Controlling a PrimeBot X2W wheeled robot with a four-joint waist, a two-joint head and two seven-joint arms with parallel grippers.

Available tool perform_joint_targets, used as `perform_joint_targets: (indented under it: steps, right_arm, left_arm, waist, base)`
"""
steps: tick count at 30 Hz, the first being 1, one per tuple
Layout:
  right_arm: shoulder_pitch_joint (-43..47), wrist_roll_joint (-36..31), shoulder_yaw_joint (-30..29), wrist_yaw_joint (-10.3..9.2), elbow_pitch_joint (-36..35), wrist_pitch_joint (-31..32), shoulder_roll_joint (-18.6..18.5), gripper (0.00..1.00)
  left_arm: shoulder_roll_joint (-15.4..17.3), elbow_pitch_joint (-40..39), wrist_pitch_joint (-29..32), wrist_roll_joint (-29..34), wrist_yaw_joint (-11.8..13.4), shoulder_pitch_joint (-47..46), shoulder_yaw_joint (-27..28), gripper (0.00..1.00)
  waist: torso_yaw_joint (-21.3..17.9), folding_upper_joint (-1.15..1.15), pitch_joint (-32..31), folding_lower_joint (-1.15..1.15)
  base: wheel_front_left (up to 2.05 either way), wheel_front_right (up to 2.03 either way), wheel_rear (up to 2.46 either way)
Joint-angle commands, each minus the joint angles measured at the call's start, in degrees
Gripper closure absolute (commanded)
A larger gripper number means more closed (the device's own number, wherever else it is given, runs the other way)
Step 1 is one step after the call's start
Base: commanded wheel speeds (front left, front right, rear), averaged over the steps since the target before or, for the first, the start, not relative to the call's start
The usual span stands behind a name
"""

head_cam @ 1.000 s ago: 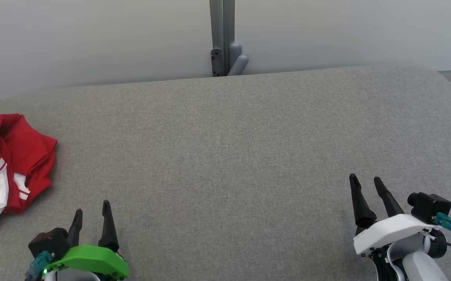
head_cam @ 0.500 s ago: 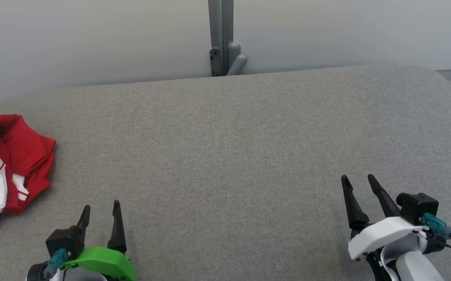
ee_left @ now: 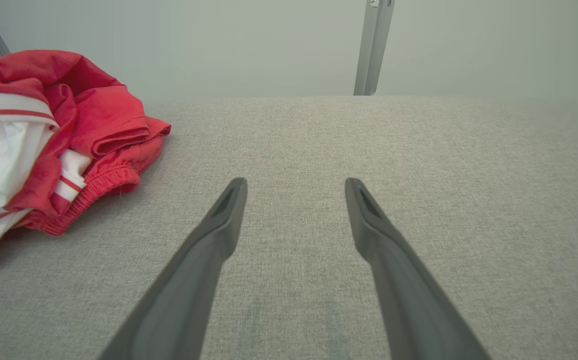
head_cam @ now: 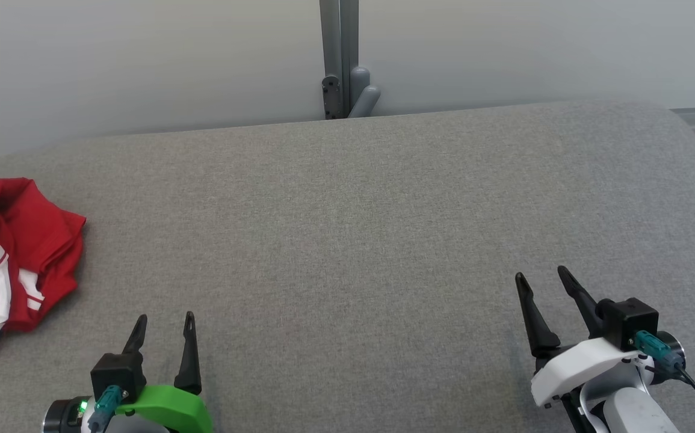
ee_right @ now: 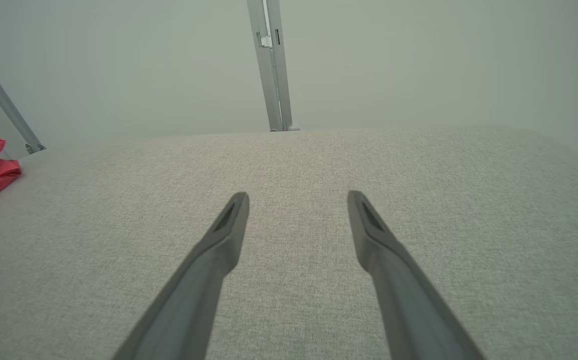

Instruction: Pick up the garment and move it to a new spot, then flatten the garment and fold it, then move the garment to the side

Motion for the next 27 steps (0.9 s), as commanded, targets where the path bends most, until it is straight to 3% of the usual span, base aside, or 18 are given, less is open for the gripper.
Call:
perform_joint_targets:
  steps: [1,16,27]
  right_arm:
    - [-1.0,-1.3,0.1,0.02,-0.1,-0.5,-0.4,0.00]
    - [-0.9,-7.7,-1.0,0.01,0.9,-2.1,0.0,0.00]
    - [-0.7,-7.5,-2.0,0.01,0.9,-2.0,0.3,0.00]
  left_arm:
    - [0.4,0.1,-0.5,1.3,0.1,-0.8,-0.1,0.00]
    - [0.1,1.6,-2.1,6.9,0.7,-0.8,0.7,0.00]
    - [-0.3,1.8,-1.9,6.7,0.8,-1.2,0.8,0.00]
  waist:
    - [0.0,0.00,0.0,0.00]
    - [-0.2,0.00,0.2,0.00]
    - [0.2,0.00,0.4,0.00]
  base:
    - [0.00,0.00,0.00]
    - [0.00,0.00,0.00]
    - [0.00,0.00,0.00]
